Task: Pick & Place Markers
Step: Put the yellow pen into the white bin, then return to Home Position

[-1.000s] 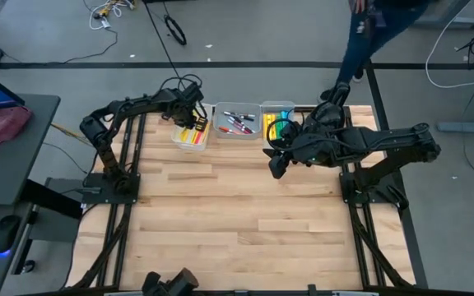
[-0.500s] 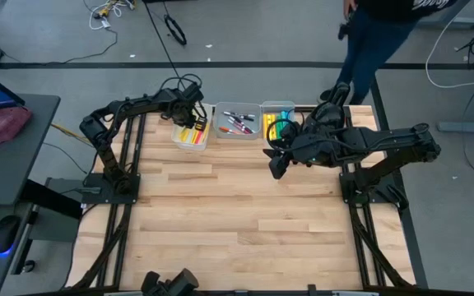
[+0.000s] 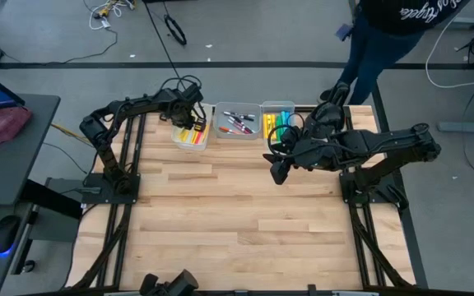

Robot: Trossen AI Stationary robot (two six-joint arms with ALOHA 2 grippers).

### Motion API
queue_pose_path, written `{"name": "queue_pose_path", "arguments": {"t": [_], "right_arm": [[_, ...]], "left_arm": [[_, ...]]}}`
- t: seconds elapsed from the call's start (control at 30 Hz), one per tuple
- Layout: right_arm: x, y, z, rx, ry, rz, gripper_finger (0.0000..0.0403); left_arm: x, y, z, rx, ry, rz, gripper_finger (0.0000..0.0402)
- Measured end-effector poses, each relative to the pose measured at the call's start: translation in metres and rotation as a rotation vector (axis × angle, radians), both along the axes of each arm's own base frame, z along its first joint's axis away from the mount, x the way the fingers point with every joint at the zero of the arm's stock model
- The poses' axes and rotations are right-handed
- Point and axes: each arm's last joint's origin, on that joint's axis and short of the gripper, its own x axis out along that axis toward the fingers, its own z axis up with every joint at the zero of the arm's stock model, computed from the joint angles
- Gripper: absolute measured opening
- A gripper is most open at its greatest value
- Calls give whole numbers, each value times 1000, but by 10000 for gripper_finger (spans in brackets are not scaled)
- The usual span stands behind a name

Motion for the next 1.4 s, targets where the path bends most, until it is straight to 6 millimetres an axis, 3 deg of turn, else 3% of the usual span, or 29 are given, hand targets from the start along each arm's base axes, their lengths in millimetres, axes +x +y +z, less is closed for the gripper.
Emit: {"name": "queue_pose_path", "arguments": {"t": [0.17, 0.6, 0.73, 0.9, 1.17, 1.4], "right_arm": [[0, 0, 0, 0, 0, 0, 185], [0, 0, 0, 0, 0, 0, 185], [0, 0, 0, -17, 8, 13, 185], [0, 0, 0, -38, 20, 31, 185], [0, -2, 2, -14, 22, 97, 183], [-32, -7, 26, -6, -52, 231, 136]], "left_arm": [[0, 0, 0, -1, 1, 0, 71], [1, -2, 0, -47, -44, -47, 162], [1, -4, 8, -58, -81, -83, 174], [-4, -12, 32, -22, -154, -101, 178], [-18, -41, 92, 100, -323, -164, 178], [-26, -79, 139, 241, -485, -263, 178]]}}
